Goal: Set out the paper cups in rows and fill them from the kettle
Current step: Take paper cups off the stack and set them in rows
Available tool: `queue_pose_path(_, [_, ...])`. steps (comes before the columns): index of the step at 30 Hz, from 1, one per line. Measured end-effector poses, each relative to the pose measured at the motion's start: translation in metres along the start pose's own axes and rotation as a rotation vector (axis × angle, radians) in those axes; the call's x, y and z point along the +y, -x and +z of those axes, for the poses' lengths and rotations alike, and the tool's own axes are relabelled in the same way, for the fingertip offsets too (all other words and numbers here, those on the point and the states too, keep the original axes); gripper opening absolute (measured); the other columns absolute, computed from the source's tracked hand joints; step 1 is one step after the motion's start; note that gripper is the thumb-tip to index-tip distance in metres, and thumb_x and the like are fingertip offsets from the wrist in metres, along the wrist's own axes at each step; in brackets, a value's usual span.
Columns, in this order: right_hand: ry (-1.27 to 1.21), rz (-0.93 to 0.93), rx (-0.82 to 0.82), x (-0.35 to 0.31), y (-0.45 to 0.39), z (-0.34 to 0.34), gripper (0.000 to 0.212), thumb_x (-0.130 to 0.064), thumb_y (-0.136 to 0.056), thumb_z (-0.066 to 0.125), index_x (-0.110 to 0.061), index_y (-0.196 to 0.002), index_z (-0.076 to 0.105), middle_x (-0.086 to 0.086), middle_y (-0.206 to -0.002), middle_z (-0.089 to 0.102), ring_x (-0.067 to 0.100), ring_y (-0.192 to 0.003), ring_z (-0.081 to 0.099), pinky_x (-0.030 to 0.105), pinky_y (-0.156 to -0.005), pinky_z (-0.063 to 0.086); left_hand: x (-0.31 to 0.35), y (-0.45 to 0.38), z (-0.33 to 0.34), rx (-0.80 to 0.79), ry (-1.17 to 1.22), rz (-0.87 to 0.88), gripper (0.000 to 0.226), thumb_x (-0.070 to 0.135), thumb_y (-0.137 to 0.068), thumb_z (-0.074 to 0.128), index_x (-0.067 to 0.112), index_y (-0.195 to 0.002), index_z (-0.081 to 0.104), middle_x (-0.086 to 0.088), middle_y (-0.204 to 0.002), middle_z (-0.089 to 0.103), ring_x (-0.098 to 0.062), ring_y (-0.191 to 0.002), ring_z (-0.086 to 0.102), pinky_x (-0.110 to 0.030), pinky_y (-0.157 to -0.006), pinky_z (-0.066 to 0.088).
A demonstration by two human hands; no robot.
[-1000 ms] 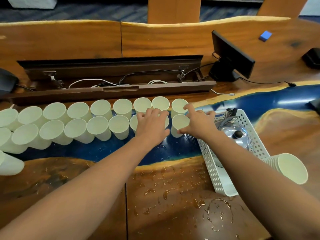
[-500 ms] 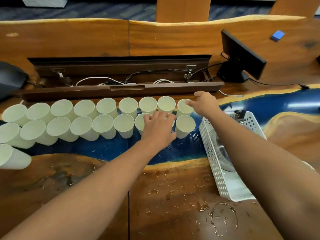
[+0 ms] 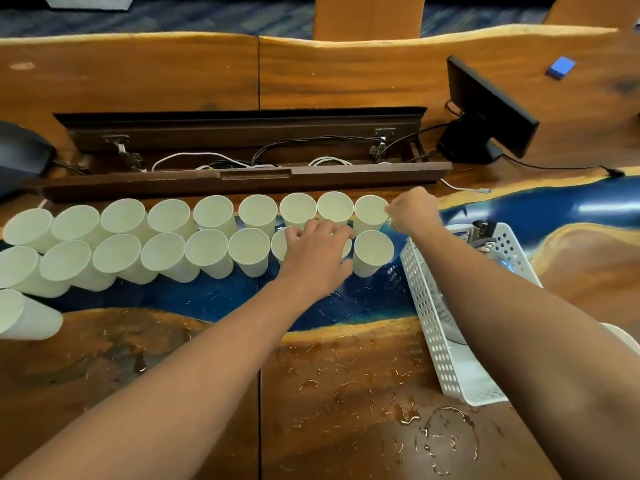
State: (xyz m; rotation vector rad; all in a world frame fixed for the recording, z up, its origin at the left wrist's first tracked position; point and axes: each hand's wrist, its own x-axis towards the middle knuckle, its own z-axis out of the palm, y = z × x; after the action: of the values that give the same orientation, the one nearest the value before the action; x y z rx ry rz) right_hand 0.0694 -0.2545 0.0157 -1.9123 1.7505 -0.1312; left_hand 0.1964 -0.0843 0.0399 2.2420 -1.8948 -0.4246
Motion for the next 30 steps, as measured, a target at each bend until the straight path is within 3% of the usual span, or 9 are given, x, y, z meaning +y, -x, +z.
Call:
queue_pose_path(2, [0.052,-0.019,0.037,-0.007,0.019,-0.01,0.024,-0.026,-0.098,0.056,-0.008,-0.1,0.071,0.01,-0.096,0.069,0.021,-0.078,0.062,0.032,-0.074,0.054,0.004,0.007,-0.005,-0.041,0.041,0.052,0.045,0.038,-0.095,0.059,0.037,-0.138,0.045,0.006,-0.147,0.046,-0.018,-0.133,0.04,-0.045,-0.11,0.028])
queue_pose_path(7, [-0.078,-0.146,0.093,-0.006,0.082,-0.057,0.033,-0.034,-0.095,0.062,-0.019,-0.124,0.067,0.001,-0.116,0.069,0.016,-0.099,0.062,0.027,-0.082,0.047,0.02,0.038,-0.014,-0.105,0.172,0.162,0.033,0.035,-0.095,0.06,0.035,-0.127,0.054,0.008,-0.128,0.06,-0.017,-0.114,0.055,-0.045,-0.1,0.047])
queue_pose_path(12, [-0.14,-0.136,0.134,0.02,0.162,-0.107,0.024,-0.037,-0.092,0.064,-0.027,-0.113,0.072,-0.006,-0.096,0.069,0.012,-0.086,0.063,0.03,-0.075,0.052,0.048,0.059,-0.009,-0.152,0.294,0.252,0.027,0.034,-0.093,0.063,0.033,-0.12,0.06,0.009,-0.115,0.061,-0.014,-0.106,0.056,-0.043,-0.09,0.052])
queue_pose_path(14, [-0.145,-0.123,0.188,0.035,0.19,-0.12,0.019,-0.037,-0.09,0.065,-0.03,-0.107,0.072,-0.009,-0.092,0.07,0.011,-0.088,0.064,0.032,-0.08,0.052,0.064,0.066,-0.005,-0.187,0.34,0.285,0.025,0.034,-0.092,0.062,0.033,-0.117,0.06,0.011,-0.108,0.059,-0.012,-0.101,0.056,-0.041,-0.087,0.053])
queue_pose_path(18, [-0.227,-0.108,0.321,0.066,0.233,-0.129,0.015,-0.033,-0.09,0.068,-0.029,-0.104,0.073,-0.013,-0.086,0.071,0.002,-0.081,0.065,0.029,-0.081,0.055,0.103,0.077,0.008,-0.233,0.43,0.325,0.025,0.029,-0.09,0.062,0.033,-0.114,0.06,0.015,-0.099,0.055,-0.008,-0.091,0.055,-0.032,-0.078,0.05])
queue_pose_path(23, [-0.377,-0.19,0.707,0.119,0.274,-0.115,0.022,-0.028,-0.088,0.072,-0.022,-0.107,0.063,-0.008,-0.09,0.064,0.007,-0.084,0.061,0.03,-0.079,0.051,0.155,0.085,0.041,-0.347,0.523,0.334,0.045,0.027,-0.086,0.066,0.028,-0.129,0.052,0.004,-0.118,0.058,-0.013,-0.09,0.056,-0.033,-0.082,0.05])
queue_pose_path(26, [-0.543,-0.054,0.884,0.163,0.288,-0.096,0.046,-0.035,-0.083,0.077,-0.023,-0.117,0.048,0.0,-0.103,0.051,0.01,-0.091,0.053,0.032,-0.08,0.048,0.18,0.083,0.065,-0.389,0.561,0.293,0.063,0.028,-0.085,0.07,0.027,-0.139,0.04,-0.002,-0.133,0.055,-0.022,-0.11,0.058,-0.037,-0.09,0.05])
queue_pose_path(28, [-0.633,0.113,0.81,0.186,0.287,-0.078,0.07,-0.041,-0.077,0.081,-0.028,-0.13,0.037,0.0,-0.117,0.047,0.003,-0.103,0.05,0.025,-0.089,0.045,0.192,0.079,0.082,-0.415,0.612,0.255,0.074,0.026,-0.082,0.074,0.025,-0.144,0.033,-0.004,-0.139,0.053,-0.024,-0.122,0.054,-0.037,-0.096,0.046])
queue_pose_path(30, [-0.66,0.209,0.689,0.204,0.279,-0.058,0.091,-0.047,-0.07,0.085,-0.039,-0.138,0.025,-0.001,-0.133,0.041,0.009,-0.122,0.045,0.033,-0.103,0.042,0.201,0.073,0.099,-0.436,0.649,0.235,0.083,0.024,-0.081,0.077,0.024,-0.147,0.027,-0.004,-0.141,0.052,-0.025,-0.126,0.053,-0.039,-0.1,0.045])
